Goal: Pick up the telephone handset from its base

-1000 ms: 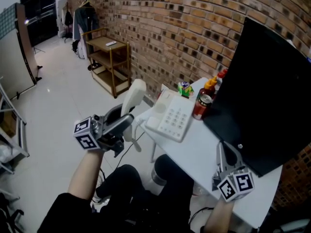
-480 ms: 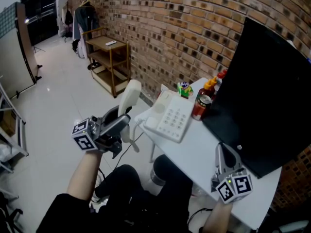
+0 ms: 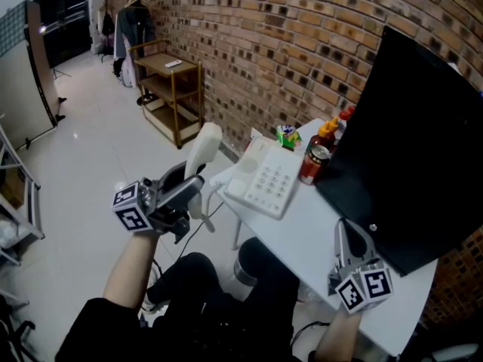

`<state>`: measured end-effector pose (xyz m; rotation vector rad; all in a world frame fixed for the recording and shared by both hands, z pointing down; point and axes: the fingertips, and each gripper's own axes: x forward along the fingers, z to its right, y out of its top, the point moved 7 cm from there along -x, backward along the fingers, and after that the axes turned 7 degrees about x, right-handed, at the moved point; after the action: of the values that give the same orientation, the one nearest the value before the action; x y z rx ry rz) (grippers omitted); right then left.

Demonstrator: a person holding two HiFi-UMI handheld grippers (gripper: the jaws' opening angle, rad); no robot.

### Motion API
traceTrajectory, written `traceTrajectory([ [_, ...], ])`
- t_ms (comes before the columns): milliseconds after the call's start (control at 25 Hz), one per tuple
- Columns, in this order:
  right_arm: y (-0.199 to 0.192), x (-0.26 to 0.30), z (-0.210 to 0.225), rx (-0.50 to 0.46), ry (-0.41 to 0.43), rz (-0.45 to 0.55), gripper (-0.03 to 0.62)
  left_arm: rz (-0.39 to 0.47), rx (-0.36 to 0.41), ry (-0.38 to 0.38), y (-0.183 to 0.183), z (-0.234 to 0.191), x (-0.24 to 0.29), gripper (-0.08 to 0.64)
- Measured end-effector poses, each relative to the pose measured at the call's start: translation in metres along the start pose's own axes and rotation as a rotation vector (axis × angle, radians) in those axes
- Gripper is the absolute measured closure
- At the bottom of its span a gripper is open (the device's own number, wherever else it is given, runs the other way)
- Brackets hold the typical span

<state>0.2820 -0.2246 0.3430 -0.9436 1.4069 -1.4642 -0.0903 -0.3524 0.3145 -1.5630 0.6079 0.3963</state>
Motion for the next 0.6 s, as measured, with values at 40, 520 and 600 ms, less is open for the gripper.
traceTrajectory([
  [40,-0.0002,-0.0003,0.0005,0.001,0.0,0.0,0.583,0.002,0.004,0.0,0.0014,0.0004,-0.0002,0.333],
  [520,0.0014,0.0003,0.004,0.014,-0.001,-0.01,0.583,0.002,-0.041,0.01,-0.0006,-0.0076,0.0025,0.334],
  [600,0.0012,-0.0003,0.0046,0.016,-0.003,-0.008,0.583,0.015,-0.036,0.014,0.0013,-0.008,0.0024,0.333],
])
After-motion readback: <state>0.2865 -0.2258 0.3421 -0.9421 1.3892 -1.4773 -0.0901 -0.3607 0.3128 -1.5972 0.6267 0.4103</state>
